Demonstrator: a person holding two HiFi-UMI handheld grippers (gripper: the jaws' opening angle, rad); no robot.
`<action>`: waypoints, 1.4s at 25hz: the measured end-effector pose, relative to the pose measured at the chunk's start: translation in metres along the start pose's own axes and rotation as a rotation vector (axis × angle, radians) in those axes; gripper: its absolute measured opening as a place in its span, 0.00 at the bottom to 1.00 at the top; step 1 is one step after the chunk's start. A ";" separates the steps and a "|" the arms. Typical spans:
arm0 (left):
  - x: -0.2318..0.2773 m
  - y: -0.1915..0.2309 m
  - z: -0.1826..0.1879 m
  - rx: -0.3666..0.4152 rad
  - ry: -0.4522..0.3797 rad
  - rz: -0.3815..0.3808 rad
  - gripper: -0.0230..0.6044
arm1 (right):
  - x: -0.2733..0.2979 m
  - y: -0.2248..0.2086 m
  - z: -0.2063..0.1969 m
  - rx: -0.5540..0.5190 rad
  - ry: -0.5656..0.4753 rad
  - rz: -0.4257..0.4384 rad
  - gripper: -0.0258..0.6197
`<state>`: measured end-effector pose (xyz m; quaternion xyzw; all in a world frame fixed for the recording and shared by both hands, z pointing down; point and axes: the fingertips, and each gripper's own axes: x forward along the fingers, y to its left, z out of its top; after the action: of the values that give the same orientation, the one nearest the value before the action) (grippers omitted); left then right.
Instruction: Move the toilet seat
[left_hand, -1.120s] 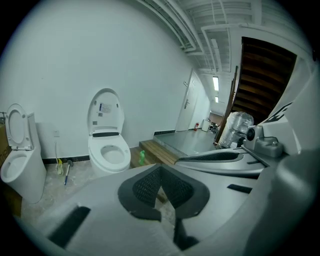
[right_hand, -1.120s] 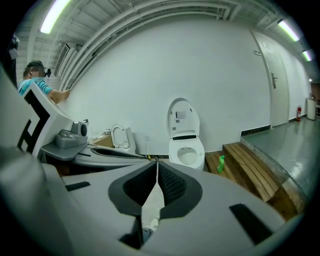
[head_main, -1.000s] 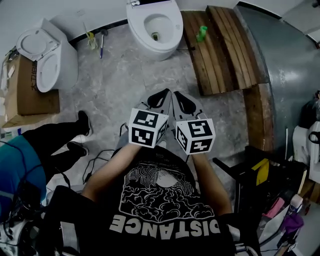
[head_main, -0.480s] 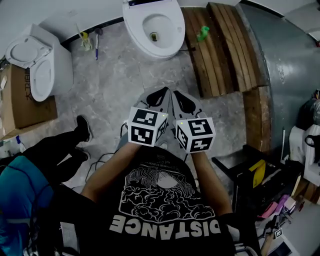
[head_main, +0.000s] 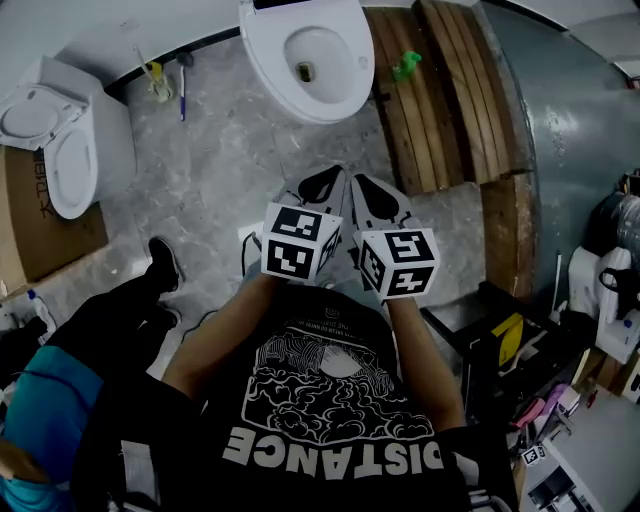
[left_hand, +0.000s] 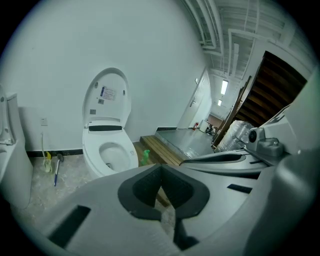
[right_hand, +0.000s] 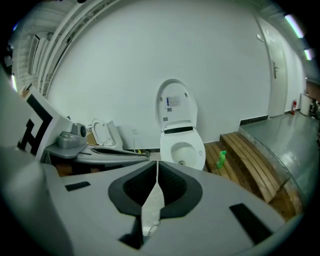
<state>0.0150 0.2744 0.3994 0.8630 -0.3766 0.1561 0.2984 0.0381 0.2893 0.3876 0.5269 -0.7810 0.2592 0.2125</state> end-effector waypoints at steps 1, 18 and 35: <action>0.002 0.004 0.002 -0.001 0.003 -0.005 0.06 | 0.005 -0.002 0.005 0.002 -0.001 -0.007 0.07; 0.044 0.056 0.009 -0.078 -0.020 0.010 0.06 | 0.079 -0.020 0.017 0.059 0.017 0.040 0.07; 0.160 0.107 -0.028 -0.224 0.032 0.183 0.06 | 0.180 -0.108 -0.020 0.142 0.148 0.203 0.07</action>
<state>0.0407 0.1455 0.5422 0.7838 -0.4640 0.1536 0.3831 0.0759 0.1397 0.5316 0.4385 -0.7921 0.3723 0.2042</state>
